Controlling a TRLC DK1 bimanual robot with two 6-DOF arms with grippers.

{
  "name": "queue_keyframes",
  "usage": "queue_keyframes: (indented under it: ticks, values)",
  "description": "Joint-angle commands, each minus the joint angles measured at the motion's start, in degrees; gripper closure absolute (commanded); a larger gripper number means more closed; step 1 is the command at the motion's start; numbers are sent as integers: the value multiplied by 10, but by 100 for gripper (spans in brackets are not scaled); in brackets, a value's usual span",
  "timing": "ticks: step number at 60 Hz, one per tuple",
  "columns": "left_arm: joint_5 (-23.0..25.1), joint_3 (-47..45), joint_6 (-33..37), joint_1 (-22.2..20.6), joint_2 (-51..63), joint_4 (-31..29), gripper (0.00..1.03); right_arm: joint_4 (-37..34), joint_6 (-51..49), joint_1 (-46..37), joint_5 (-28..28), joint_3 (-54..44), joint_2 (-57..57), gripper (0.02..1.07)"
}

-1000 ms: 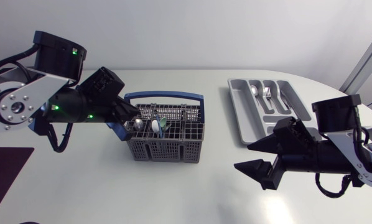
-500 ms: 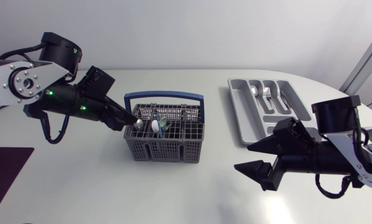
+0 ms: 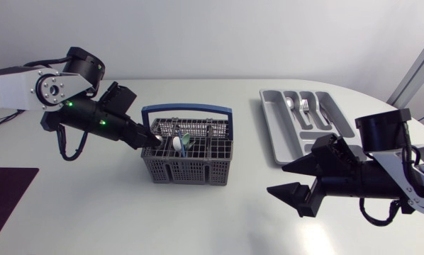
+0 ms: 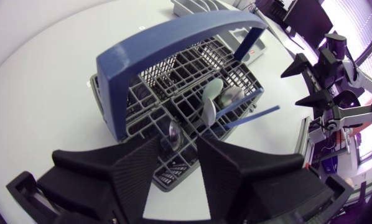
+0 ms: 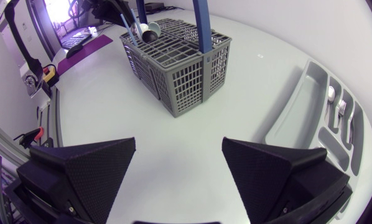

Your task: Unload the cutlery basket into the drawer organizer.

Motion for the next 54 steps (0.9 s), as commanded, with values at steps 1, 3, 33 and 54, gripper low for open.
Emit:
queue_keyframes:
  ticks: [1,3,33,54]
  values:
    - [7,19,-12,4,15,-6,63,1,-9,-4,-4,-12,0,7]
    - [7,20,-11,3,19,-5,66,1,-9,-4,-4,-12,0,7]
    - [7,27,-15,-4,43,0,100,1,-9,-5,-4,-15,-1,7]
    - [24,17,-14,-2,6,-1,100,1,-9,-6,-4,-14,0,7]
